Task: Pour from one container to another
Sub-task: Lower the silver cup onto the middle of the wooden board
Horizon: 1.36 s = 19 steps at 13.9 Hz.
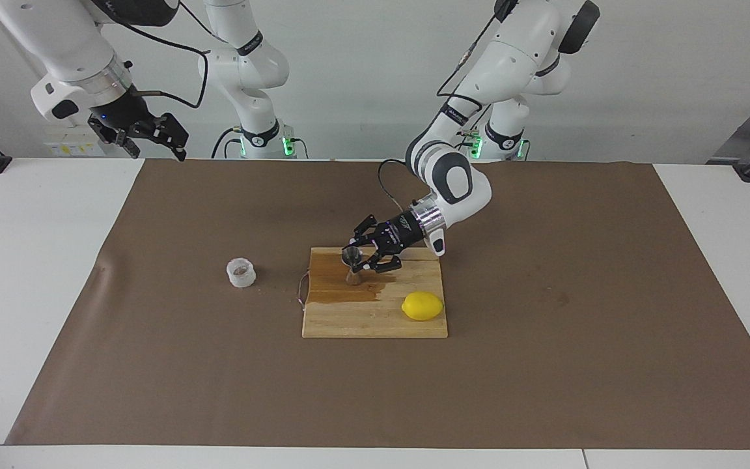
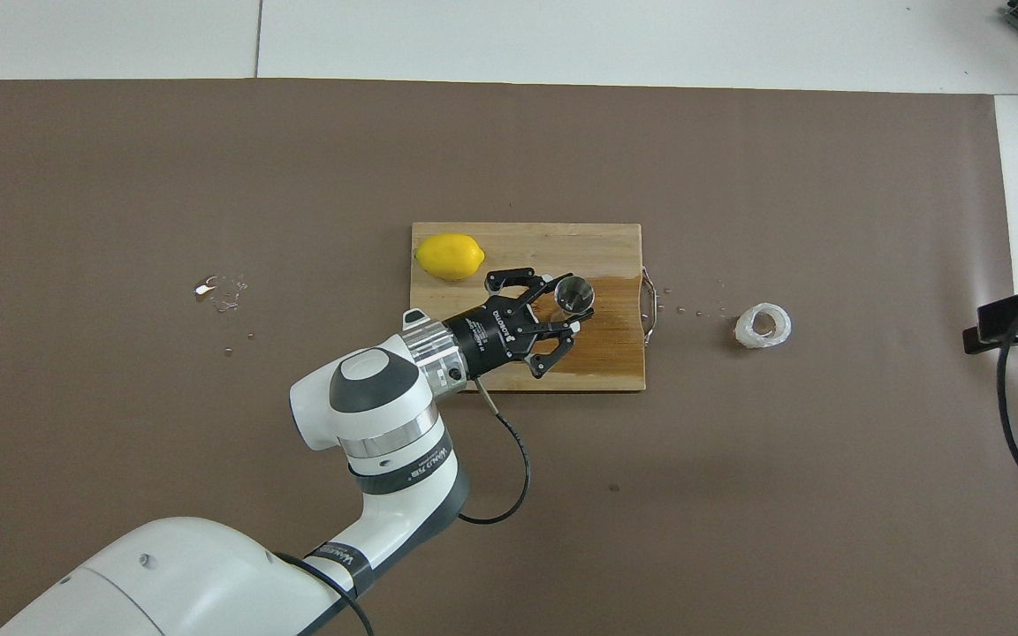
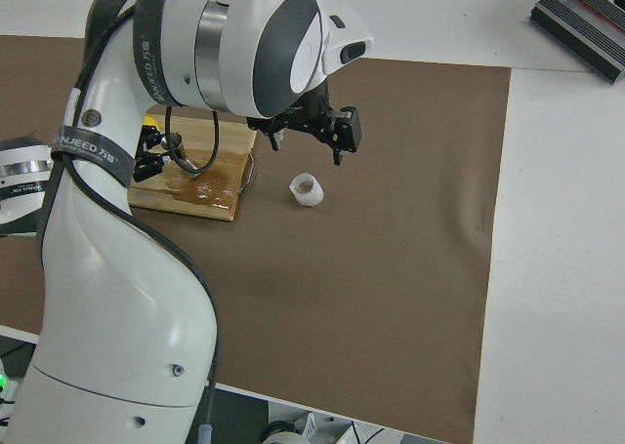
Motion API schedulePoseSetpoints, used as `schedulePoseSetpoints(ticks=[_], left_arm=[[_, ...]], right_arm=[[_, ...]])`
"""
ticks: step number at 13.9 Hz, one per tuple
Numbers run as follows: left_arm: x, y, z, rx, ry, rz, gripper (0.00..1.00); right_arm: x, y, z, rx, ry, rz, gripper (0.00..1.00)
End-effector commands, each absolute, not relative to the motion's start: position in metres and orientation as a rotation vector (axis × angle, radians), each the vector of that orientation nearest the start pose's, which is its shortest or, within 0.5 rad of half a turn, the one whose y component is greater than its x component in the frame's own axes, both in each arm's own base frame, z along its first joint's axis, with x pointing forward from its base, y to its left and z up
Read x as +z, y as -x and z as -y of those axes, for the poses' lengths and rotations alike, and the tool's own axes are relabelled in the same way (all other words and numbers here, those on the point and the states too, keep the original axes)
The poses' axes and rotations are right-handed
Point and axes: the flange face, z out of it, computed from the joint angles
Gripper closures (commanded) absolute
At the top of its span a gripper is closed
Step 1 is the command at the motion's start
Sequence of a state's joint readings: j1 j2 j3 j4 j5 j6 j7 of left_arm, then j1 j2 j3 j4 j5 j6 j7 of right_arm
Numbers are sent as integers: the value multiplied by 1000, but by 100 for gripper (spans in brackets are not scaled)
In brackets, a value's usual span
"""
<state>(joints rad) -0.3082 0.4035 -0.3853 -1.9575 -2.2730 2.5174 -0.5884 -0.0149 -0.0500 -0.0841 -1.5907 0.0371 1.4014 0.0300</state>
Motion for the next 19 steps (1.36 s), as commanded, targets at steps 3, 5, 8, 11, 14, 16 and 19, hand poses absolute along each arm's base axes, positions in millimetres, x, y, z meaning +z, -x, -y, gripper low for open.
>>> schedulePoseSetpoints(ticks=[3,5,8,11,14,16,19], left_arm=[[288,-482,376,-876,-974,-1637,100],[284,-480,379,-868,-996,-1621,98],[281,-480,379,-861,-1005,-1614,79],[281,-483,376,-807,-1058,-1566,2],[282,-485,374,-799,-1073,-1553,0],[283,-483,377,-800,-1092,-1537,0],[295,-480,382,-812,-1093,-1522,0]], right_arm=[[629,-519,50,209,3088,-187,0],[629,-519,50,207,3088,-187,0],[629,-519,50,209,3088,-187,0],[629,-519,50,207,3088,-187,0],[629,-519,50,209,3088,-187,0],[629,-519,50,209,3088,-187,0],[629,-519,57,209,3084,-207,0]])
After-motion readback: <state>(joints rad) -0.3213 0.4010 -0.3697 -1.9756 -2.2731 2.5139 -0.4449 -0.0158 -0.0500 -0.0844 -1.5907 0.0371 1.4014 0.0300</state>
